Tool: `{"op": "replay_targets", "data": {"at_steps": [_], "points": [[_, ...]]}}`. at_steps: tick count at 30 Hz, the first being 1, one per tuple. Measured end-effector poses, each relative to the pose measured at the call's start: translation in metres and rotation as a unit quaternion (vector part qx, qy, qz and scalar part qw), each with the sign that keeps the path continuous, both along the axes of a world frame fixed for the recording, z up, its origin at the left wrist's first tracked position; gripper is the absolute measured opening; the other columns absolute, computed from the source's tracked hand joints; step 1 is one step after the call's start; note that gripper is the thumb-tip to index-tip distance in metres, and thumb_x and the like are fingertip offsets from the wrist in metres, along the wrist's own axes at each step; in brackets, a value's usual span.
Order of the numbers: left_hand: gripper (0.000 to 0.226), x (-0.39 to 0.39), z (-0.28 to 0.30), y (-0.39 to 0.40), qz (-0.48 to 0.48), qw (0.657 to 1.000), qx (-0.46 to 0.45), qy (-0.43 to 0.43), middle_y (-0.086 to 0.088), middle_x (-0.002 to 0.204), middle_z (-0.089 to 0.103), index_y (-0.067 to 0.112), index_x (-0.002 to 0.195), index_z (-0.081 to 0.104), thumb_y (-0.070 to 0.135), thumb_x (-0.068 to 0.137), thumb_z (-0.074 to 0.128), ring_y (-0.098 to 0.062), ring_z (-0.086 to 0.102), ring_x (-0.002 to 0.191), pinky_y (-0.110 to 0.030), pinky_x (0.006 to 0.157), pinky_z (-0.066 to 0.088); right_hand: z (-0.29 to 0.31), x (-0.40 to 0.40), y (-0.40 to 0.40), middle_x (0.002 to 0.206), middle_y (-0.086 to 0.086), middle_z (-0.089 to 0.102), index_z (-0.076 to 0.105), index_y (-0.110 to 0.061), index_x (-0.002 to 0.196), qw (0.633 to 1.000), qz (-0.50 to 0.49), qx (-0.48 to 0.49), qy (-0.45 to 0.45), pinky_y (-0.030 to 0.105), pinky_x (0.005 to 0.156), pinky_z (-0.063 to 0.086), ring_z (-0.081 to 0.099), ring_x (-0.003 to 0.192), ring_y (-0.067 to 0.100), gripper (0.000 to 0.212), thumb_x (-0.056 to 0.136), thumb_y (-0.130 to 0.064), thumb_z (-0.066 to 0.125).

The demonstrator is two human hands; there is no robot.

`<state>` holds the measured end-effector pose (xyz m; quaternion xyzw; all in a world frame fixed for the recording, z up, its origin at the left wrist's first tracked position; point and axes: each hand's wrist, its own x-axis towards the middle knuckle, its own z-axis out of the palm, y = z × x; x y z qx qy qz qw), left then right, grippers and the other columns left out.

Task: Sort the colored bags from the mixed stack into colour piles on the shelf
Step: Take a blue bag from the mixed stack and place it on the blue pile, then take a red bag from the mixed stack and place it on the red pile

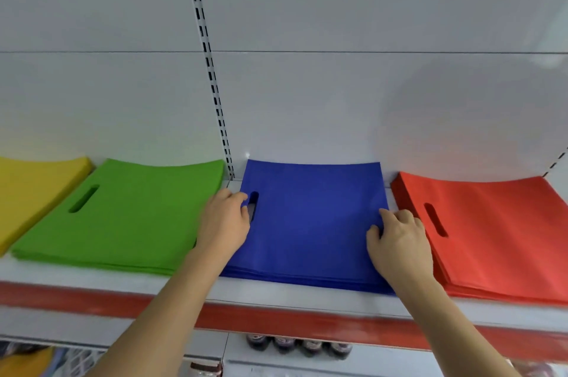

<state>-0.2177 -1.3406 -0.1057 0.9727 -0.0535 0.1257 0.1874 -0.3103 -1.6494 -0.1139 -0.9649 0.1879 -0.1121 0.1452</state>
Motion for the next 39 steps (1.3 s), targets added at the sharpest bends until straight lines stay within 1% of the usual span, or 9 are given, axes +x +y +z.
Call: {"op": "replay_targets", "data": {"at_steps": [5, 7, 9, 11, 15, 19, 22, 27, 39], "points": [[0.038, 0.003, 0.006, 0.003, -0.008, 0.999, 0.035, 0.040, -0.002, 0.127, 0.060, 0.016, 0.136, 0.065, 0.034, 0.105, 0.054, -0.021, 0.063, 0.100, -0.035, 0.081, 0.053, 0.007, 0.002, 0.008, 0.128, 0.013, 0.051, 0.066, -0.011, 0.117, 0.998, -0.011, -0.041, 0.050, 0.042, 0.100, 0.050, 0.050, 0.117, 0.035, 0.042, 0.100, -0.047, 0.052], [0.048, 0.001, 0.007, -0.001, -0.015, 0.997, 0.047, 0.059, -0.003, 0.133, 0.059, 0.014, 0.139, 0.060, 0.047, 0.105, 0.049, -0.022, 0.064, 0.105, -0.039, 0.085, 0.056, 0.007, 0.006, 0.006, 0.150, 0.017, 0.041, 0.061, -0.013, 0.133, 0.998, 0.013, -0.031, 0.057, 0.044, 0.112, 0.043, 0.041, 0.136, 0.039, 0.055, 0.101, -0.056, 0.049], [0.061, -0.002, 0.004, -0.005, -0.025, 0.994, 0.063, 0.080, -0.003, 0.140, 0.054, 0.013, 0.146, 0.051, 0.056, 0.104, 0.045, -0.023, 0.062, 0.113, -0.041, 0.090, 0.056, 0.004, 0.009, 0.004, 0.169, 0.017, 0.022, 0.043, -0.017, 0.156, 0.996, 0.050, 0.000, 0.077, 0.046, 0.124, 0.030, 0.021, 0.155, 0.039, 0.074, 0.101, -0.066, 0.043], [0.070, -0.006, -0.001, -0.009, -0.026, 0.992, 0.087, 0.092, -0.005, 0.148, 0.049, 0.012, 0.154, 0.042, 0.060, 0.104, 0.041, -0.025, 0.058, 0.123, -0.041, 0.098, 0.053, 0.000, 0.010, 0.003, 0.174, 0.012, 0.010, 0.028, -0.021, 0.165, 0.992, 0.074, 0.014, 0.104, 0.047, 0.129, 0.021, 0.008, 0.161, 0.035, 0.087, 0.098, -0.077, 0.035], [0.075, -0.007, -0.004, -0.016, -0.016, 0.987, 0.120, 0.105, -0.009, 0.158, 0.041, 0.009, 0.160, 0.031, 0.059, 0.105, 0.037, -0.029, 0.051, 0.134, -0.042, 0.106, 0.049, -0.005, 0.010, 0.004, 0.176, 0.010, 0.005, 0.018, -0.023, 0.167, 0.991, 0.075, 0.005, 0.112, 0.049, 0.130, 0.020, 0.003, 0.162, 0.032, 0.093, 0.096, -0.082, 0.026], [0.075, -0.009, 0.003, -0.020, -0.010, 0.986, 0.120, 0.114, -0.012, 0.163, 0.034, 0.010, 0.162, 0.028, 0.059, 0.105, 0.038, -0.032, 0.045, 0.140, -0.043, 0.111, 0.046, 0.001, 0.009, 0.003, 0.176, 0.011, 0.005, 0.018, -0.021, 0.168, 0.991, 0.083, -0.024, 0.100, 0.050, 0.130, 0.020, 0.002, 0.162, 0.033, 0.091, 0.098, -0.079, 0.027], [0.077, -0.017, 0.013, -0.020, 0.008, 0.992, 0.099, 0.083, -0.014, 0.171, 0.021, 0.012, 0.164, 0.026, 0.060, 0.105, 0.038, -0.034, 0.029, 0.152, -0.044, 0.122, 0.034, 0.007, 0.009, 0.006, 0.176, 0.011, 0.008, 0.023, -0.021, 0.167, 0.991, 0.094, -0.086, 0.040, 0.049, 0.130, 0.021, 0.002, 0.163, 0.031, 0.087, 0.099, -0.076, 0.026], [0.069, -0.048, 0.021, -0.002, 0.037, 0.994, 0.098, -0.009, -0.011, 0.167, 0.031, 0.013, 0.160, 0.036, 0.055, 0.105, 0.039, -0.032, 0.028, 0.153, -0.046, 0.126, 0.027, 0.013, 0.013, 0.042, 0.175, 0.010, 0.012, 0.027, -0.020, 0.166, 0.981, 0.155, -0.117, 0.000, 0.048, 0.131, 0.018, 0.001, 0.163, 0.030, 0.085, 0.100, -0.074, 0.023], [0.076, -0.133, 0.032, 0.176, 0.186, 0.977, 0.108, 0.007, -0.012, 0.172, 0.021, 0.016, 0.163, 0.031, 0.064, 0.104, 0.029, -0.032, 0.013, 0.159, -0.052, 0.128, 0.017, 0.027, 0.001, 0.235, 0.171, 0.014, 0.026, 0.037, -0.017, 0.162, 0.930, 0.343, -0.115, -0.058, 0.051, 0.128, 0.024, 0.016, 0.161, 0.033, 0.079, 0.104, -0.069, 0.029]]}}
